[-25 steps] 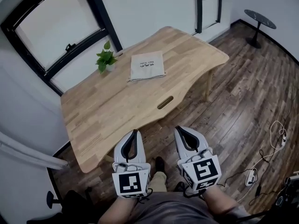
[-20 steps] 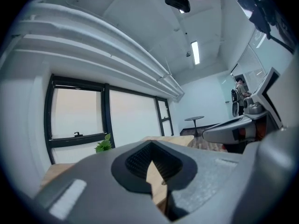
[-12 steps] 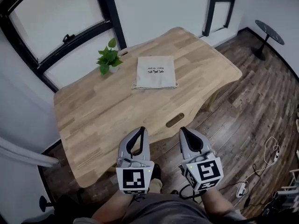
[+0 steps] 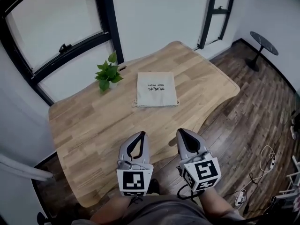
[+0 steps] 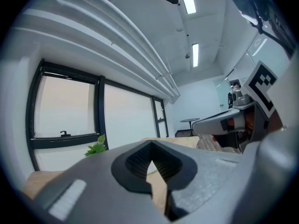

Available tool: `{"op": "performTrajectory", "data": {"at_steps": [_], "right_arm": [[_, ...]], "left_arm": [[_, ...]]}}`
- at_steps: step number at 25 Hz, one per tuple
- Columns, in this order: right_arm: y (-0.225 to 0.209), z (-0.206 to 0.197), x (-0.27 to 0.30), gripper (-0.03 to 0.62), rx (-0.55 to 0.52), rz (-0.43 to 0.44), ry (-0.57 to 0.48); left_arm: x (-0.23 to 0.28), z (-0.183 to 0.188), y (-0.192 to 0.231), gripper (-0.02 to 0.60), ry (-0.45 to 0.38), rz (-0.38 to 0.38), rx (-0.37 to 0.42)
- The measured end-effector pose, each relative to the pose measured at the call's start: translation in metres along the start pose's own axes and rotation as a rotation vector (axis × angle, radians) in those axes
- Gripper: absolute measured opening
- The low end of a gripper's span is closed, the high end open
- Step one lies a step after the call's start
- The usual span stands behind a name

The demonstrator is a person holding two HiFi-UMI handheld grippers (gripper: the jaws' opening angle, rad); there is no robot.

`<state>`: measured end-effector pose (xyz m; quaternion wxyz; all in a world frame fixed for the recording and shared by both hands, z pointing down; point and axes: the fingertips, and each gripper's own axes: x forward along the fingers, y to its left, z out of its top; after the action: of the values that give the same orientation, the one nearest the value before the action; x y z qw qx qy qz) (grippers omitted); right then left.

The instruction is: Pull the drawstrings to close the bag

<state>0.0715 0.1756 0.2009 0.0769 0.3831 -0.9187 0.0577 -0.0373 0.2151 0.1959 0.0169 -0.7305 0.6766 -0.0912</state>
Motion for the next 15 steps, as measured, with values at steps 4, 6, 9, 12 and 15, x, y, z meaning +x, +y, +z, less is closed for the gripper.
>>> {"op": "performTrajectory", "data": {"at_steps": [4,6,9,12,15], "right_arm": [[-0.001,0.006,0.011,0.029,-0.018,-0.016,-0.011],[-0.004,0.007,0.013,0.029,-0.026,-0.024,-0.005],[-0.013,0.008,0.013,0.029,-0.032,-0.043,0.005],[-0.026,0.005,0.016,0.029,-0.033,-0.057,0.014],[-0.040,-0.003,0.024,0.029,-0.031,-0.062,0.034]], "left_arm": [[0.012,-0.001,0.010,0.003,-0.010,-0.014,0.006],[0.018,-0.002,0.013,0.003,-0.010,-0.020,0.003],[0.025,-0.006,0.013,0.003,-0.004,-0.029,0.005],[0.035,-0.013,0.012,0.003,0.012,-0.044,-0.005],[0.047,-0.020,0.008,0.003,0.019,-0.063,-0.014]]}}
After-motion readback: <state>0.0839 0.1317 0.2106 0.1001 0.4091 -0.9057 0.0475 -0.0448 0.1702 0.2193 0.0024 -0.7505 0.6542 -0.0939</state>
